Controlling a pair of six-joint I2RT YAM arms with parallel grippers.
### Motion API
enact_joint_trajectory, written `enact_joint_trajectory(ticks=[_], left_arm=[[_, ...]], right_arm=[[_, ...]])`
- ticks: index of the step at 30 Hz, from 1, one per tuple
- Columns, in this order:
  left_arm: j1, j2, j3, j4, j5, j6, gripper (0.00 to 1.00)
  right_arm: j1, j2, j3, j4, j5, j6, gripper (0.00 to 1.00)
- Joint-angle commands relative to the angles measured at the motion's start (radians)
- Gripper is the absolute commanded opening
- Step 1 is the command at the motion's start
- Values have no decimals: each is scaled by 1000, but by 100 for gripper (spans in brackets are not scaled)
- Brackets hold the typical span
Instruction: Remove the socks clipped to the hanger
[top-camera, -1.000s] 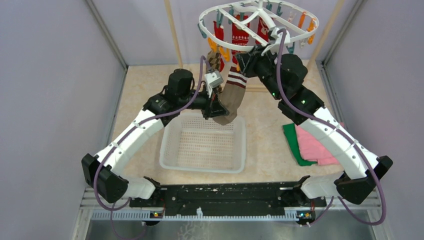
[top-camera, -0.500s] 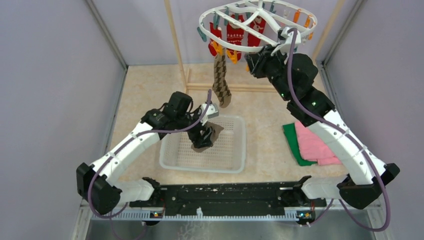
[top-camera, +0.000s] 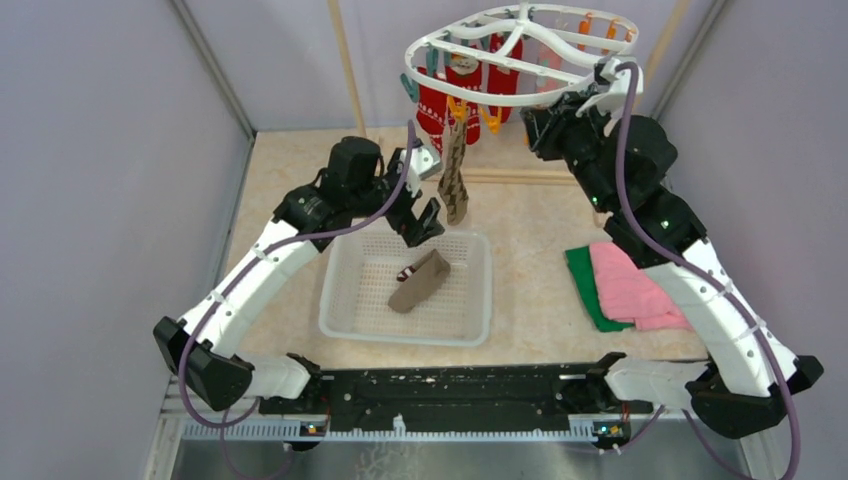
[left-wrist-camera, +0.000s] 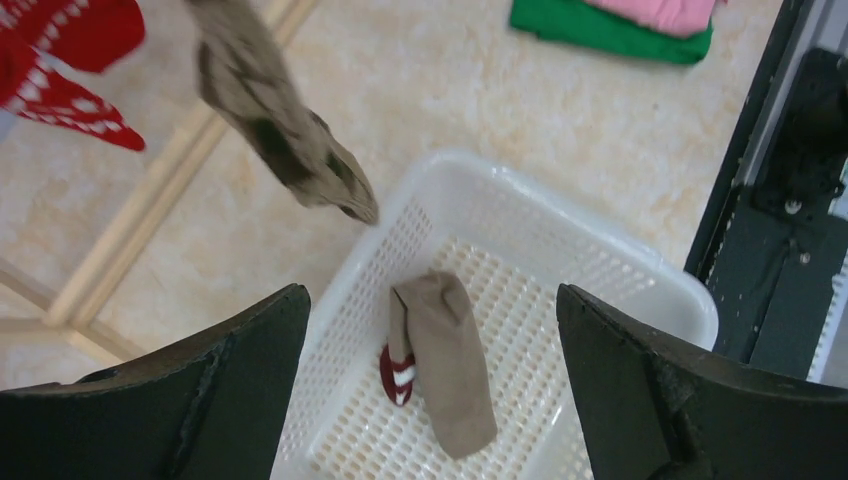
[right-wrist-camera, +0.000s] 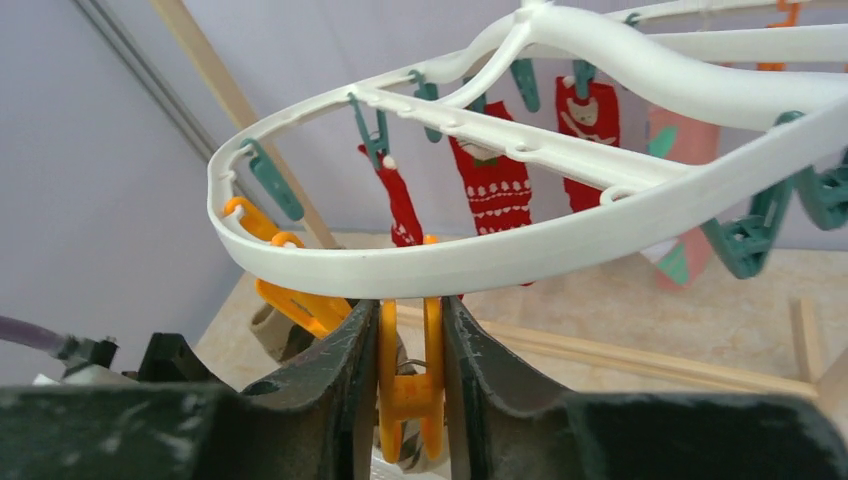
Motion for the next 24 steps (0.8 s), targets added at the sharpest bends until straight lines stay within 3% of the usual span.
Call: enact_joint_trajectory(ticks=[1,3,8,18,24], left_arm=[[-3,45,106,38,38,-69,99],[-3,58,123,59,38,-94,99],[4,70,149,64,50,-138,99],[71,61,175,2,19,-132,96],[114,61,163,-12,48,-142,94]], right_arm=[[-22,-79,-8,-37,37,-26,32],[-27,-94,-12,-51,40,-24,51],[-26,-138,-45,-100,78,-8,77],[-3,-278,-375,-17,-66,49,87],[25,-186,-427,128,-81,29,85]])
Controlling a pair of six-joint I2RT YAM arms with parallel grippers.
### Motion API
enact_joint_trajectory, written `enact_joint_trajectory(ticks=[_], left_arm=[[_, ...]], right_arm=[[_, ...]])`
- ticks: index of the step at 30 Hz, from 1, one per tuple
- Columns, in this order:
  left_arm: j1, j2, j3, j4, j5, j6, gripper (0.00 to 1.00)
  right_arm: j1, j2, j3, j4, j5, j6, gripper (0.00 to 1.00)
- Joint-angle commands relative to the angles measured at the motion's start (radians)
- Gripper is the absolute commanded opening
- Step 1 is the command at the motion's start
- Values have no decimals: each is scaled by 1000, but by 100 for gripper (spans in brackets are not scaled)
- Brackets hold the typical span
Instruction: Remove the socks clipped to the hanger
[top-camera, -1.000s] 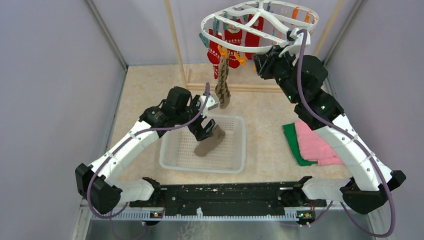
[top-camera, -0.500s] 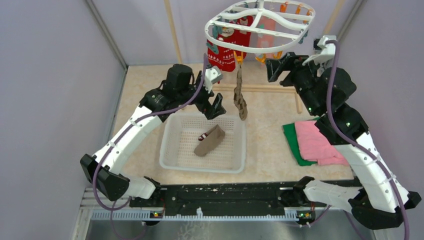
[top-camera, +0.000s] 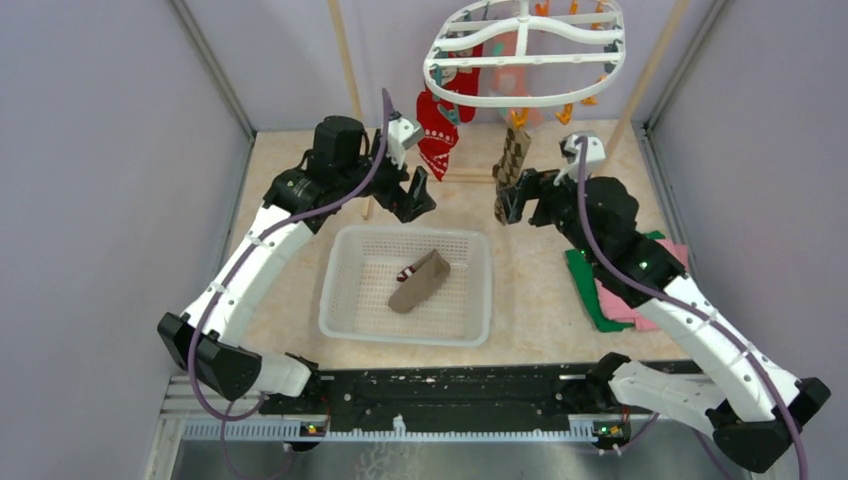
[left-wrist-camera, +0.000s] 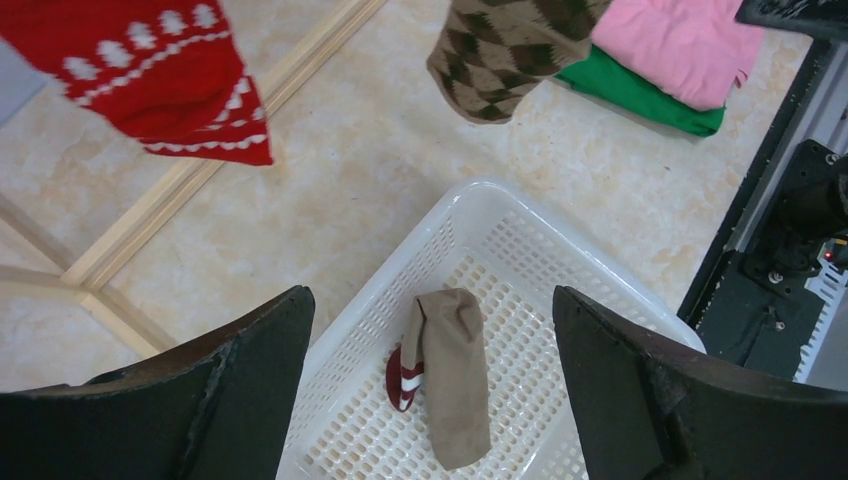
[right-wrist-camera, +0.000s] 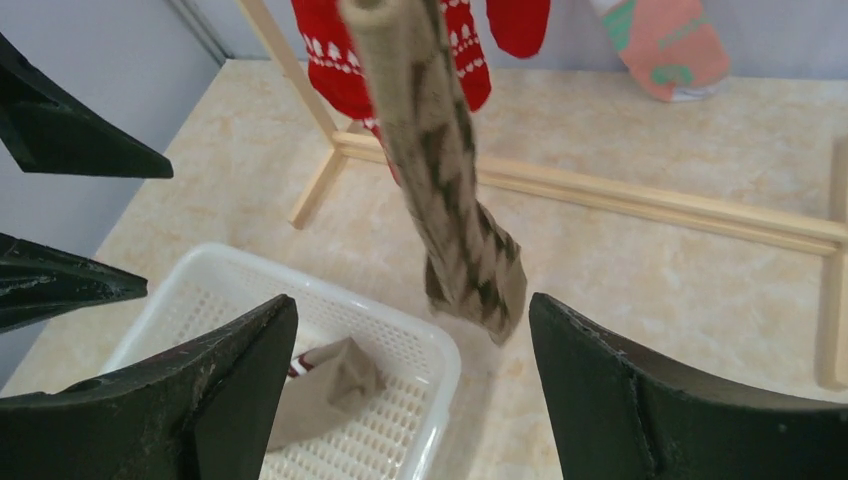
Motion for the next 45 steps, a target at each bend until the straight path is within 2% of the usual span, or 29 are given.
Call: enact_joint_trajectory(ticks=[1,3,5,6,7,9,10,12,23,28,39,45], left_arm=[[23,-16,8,-6,31,-20,94],[28,-20,8,-9,44,-25,94],[31,-26,2,-14,55,-27,93],[32,-32,-2,-13,60,-29,93],[35,-37,-7,-14,65,-29,93],[35,-44,-18,-11,80,-31,92],[35,-47,-25,-6,91,-33,91],[35,-51,-40,9,121,-41,90],[30,-3,-77,167,390,-128,89],[12,18,-94,240,410,-178,91],[-59,73,-91,344,464,-266,93],[-71,89,-94,397,479,-299,83]], right_arm=[[10,80,23,193,-36,-18,84],[10,124,54,217,-6,-31,80],[8,150,66,240,47,-56,71],[6,154,65,252,63,-68,63],[5,156,61,261,67,-75,51],[4,152,54,268,59,-75,21],[4,147,50,267,49,-65,9],[4,133,40,265,7,-43,3],[-22,76,54,237,-312,122,1],[-31,82,63,250,-434,180,2],[-37,96,84,245,-505,249,4],[-45,101,74,258,-545,275,5]])
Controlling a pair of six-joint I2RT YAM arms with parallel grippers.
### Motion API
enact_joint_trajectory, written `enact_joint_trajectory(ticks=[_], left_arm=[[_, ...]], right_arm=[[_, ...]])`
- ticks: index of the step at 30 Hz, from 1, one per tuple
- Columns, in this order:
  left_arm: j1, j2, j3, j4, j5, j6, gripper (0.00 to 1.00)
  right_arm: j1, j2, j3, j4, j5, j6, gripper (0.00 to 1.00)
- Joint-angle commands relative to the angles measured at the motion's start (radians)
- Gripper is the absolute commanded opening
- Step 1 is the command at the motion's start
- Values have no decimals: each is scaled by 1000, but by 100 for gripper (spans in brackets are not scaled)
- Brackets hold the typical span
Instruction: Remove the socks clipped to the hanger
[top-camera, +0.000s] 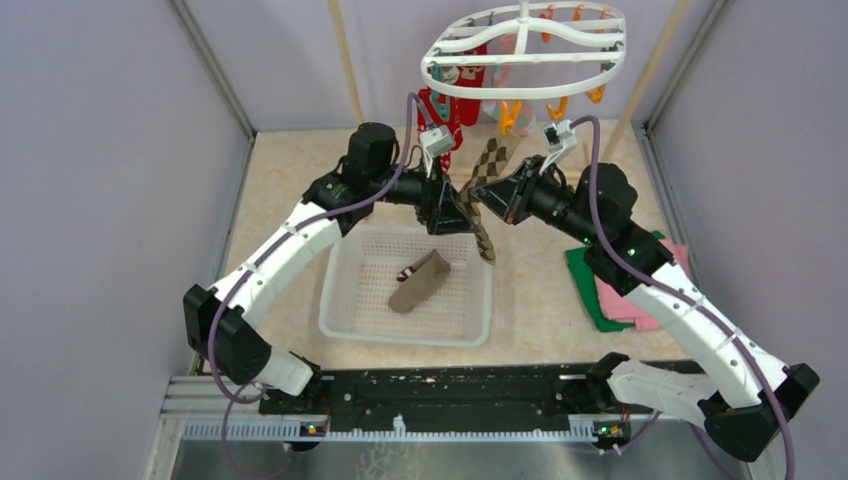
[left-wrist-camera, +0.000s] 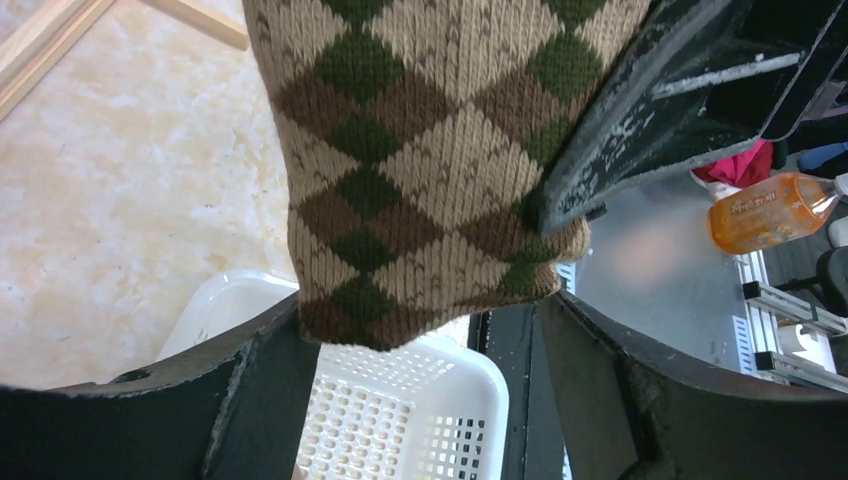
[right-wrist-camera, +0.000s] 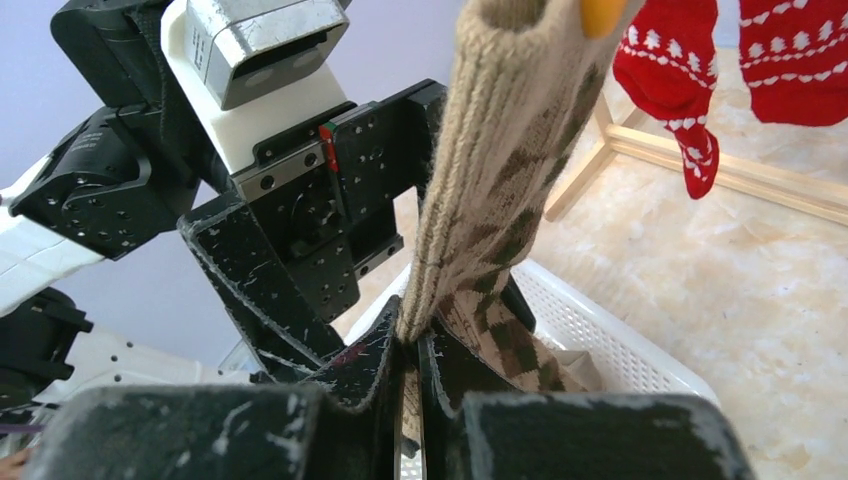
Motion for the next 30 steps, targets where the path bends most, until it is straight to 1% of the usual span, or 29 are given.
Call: enact_joint_trajectory(ticks=[1,2,4,7,8,11,13,14,16,18,20,25,30], left_arm=[[-5,1,1,107,41,-38,81],[-6,2,0,112,40,-41,78],[-11,4,1,114,42,-40,65],[-10,0,-3,114,31,-38,34],[-11,-2,-3,115,25,-38,22],[-13,-8,-5,119,8,-36,2],[-13,-14,-6,122,-8,-33,0],[-13,-15,-6,124,-12,-32,0],[-13,-15,-6,126,-18,-32,0],[-15,-16,-5,121,-23,-30,0],[-16,-15,-6,113,-31,-22,0],[-27,-19,-5,102,-37,-10,0],[-38,-21,-5,97,-61,-2,0]], right_arm=[[-17,4,47,49,-47,30,5],[-18,4,43,49,-48,32,6],[-18,4,38,52,-51,33,7],[-21,2,41,50,-51,33,12],[-23,1,44,47,-51,32,14],[-27,-2,60,32,-43,29,24],[-29,-1,75,13,-32,25,30],[-29,0,86,-2,-21,20,36],[-28,1,115,-42,17,6,55],[-27,-4,143,-78,68,-22,71],[-28,-6,180,-112,135,-53,79],[-28,58,319,-195,207,-128,83],[-29,117,391,-157,227,-141,83]])
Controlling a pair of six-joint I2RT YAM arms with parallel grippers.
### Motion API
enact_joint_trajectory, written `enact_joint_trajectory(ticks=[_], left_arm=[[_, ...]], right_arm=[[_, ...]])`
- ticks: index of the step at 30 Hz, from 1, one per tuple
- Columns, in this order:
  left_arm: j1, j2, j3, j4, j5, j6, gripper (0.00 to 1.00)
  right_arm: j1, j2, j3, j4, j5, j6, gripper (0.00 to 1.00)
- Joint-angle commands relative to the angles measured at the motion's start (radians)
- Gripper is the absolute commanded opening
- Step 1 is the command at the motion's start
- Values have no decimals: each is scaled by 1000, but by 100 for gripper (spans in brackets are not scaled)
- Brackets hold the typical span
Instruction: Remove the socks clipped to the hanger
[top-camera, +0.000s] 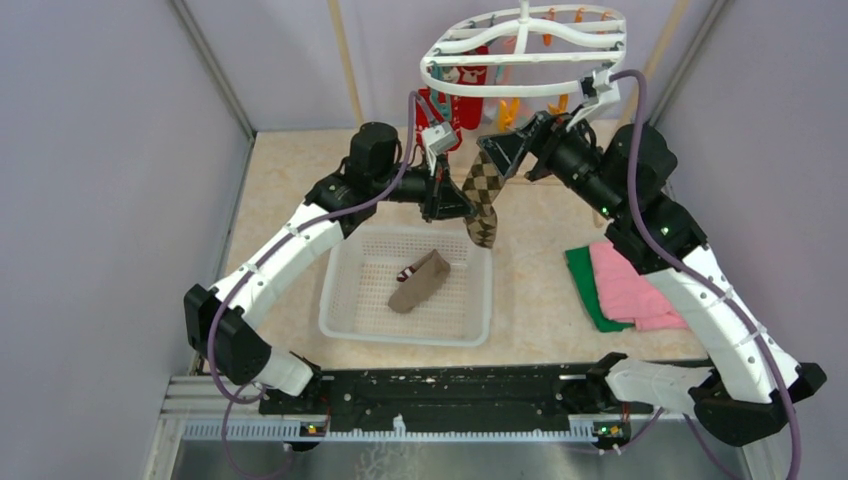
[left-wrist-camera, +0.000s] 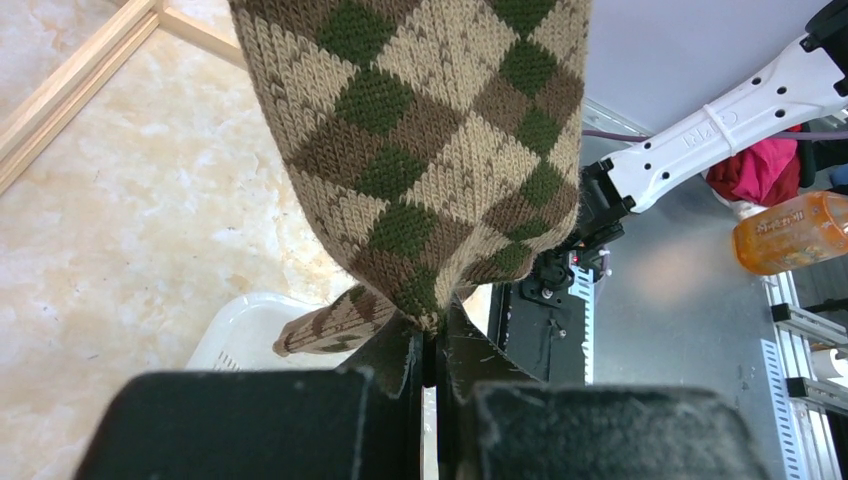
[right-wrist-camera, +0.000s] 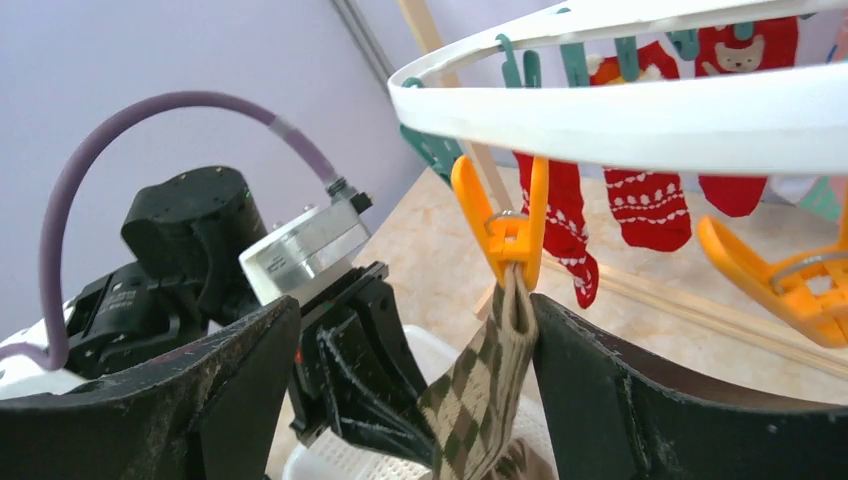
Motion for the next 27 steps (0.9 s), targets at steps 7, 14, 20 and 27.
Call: enact_joint_trajectory(ticks=[7,14,20,27], left_arm=[[-22,-31,1,13,-22,32,0],[-25,-32,-3,12,-23,36,0],[-27,-39,-5,7,-30,41,0],[-27,-43,-8,-5,-32,55,0]], right_arm=[[-15,86,108,20,121,-47,82],[-23,99,114,62,135,-72,73],[-45,117,129,84,120,-68,62],[-51,126,126,109,136,-60,52]])
